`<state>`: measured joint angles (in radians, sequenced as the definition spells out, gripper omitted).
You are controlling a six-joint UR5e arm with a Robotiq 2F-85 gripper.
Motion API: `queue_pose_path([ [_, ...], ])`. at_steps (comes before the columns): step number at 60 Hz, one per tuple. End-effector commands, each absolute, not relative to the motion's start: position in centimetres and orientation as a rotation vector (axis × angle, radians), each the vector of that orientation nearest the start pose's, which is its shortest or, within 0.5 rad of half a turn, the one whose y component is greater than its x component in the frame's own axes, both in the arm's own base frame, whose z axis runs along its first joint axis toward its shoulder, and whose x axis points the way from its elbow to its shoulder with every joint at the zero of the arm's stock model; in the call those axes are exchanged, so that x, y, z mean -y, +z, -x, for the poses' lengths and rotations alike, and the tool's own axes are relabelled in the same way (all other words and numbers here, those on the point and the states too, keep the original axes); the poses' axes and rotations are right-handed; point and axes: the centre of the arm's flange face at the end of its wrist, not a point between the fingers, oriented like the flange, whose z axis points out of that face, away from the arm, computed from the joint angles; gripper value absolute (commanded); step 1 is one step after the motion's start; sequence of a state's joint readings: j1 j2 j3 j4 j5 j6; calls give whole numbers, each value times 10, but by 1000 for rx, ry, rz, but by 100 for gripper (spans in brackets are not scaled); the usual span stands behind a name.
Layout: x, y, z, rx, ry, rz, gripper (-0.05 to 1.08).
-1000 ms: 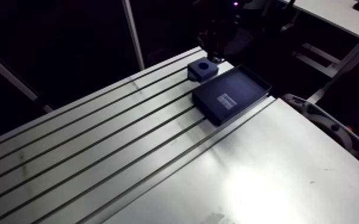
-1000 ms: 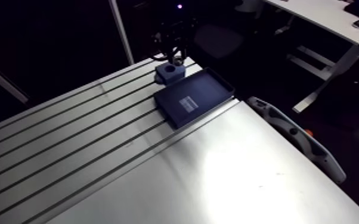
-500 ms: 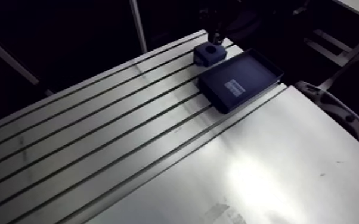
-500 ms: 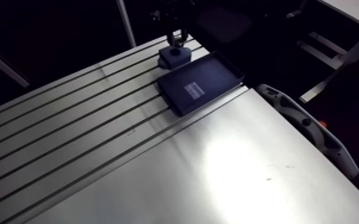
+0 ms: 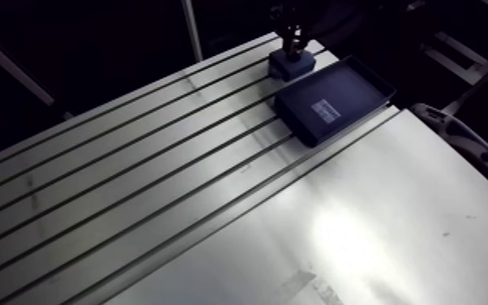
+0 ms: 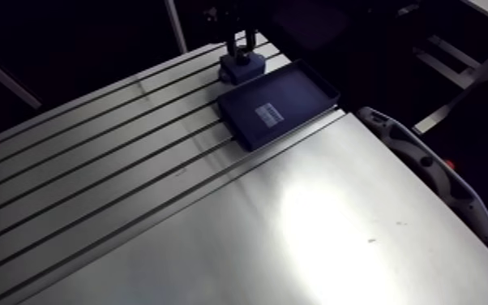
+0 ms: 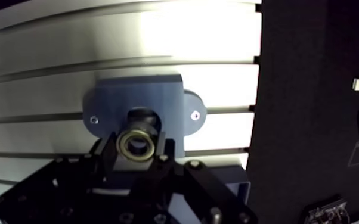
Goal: Pick up the bearing and press it into the housing until flush.
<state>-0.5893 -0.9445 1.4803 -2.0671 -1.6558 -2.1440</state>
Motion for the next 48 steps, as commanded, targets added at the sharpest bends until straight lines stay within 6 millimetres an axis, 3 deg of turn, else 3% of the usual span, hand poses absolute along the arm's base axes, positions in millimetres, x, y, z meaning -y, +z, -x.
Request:
queue_pose_path([
  [1, -276, 199, 639, -3061, 73, -20, 94],
  [48, -273, 190, 645, -3057, 70, -13, 94],
])
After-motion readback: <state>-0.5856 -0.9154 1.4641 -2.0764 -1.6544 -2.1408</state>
